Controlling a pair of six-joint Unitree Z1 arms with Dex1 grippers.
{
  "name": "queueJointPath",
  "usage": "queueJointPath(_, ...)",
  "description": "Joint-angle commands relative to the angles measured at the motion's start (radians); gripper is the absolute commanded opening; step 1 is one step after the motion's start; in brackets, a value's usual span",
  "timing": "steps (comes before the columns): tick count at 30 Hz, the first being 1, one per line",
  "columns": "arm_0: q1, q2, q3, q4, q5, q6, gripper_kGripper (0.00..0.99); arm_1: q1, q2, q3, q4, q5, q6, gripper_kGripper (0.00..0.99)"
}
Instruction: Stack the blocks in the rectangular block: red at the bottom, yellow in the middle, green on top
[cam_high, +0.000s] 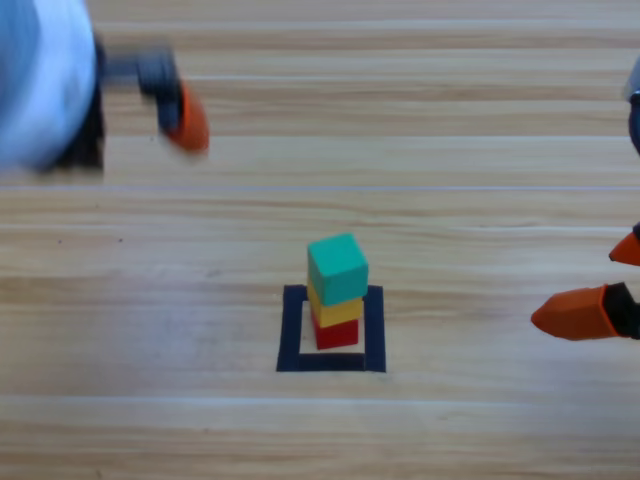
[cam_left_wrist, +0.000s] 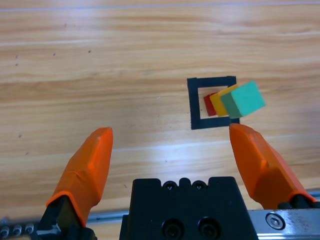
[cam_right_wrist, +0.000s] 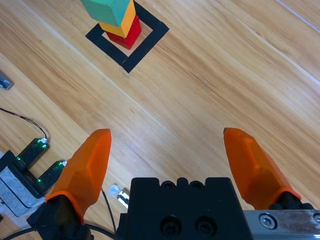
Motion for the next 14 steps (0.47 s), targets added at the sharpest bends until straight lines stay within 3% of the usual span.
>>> queueJointPath(1, -0.052, -0.076, 0.249, -0.171, 0.010, 0.035, 0.990, -0.015, 0.012, -0.019, 0.019, -0.012, -0.002, 0.989)
queueJointPath(6, -0.052, -0.145, 0.399, -0.275, 0.009, 0.035, 0.990, -0.015, 0.023, -0.021, 0.019, -0.011, -0.002, 0.989)
queueJointPath(14, -0.052, -0.144, 0.422, -0.296, 0.010, 0.040, 0.990, -0.015, 0.011, -0.021, 0.017, -0.008, -0.001, 0.989)
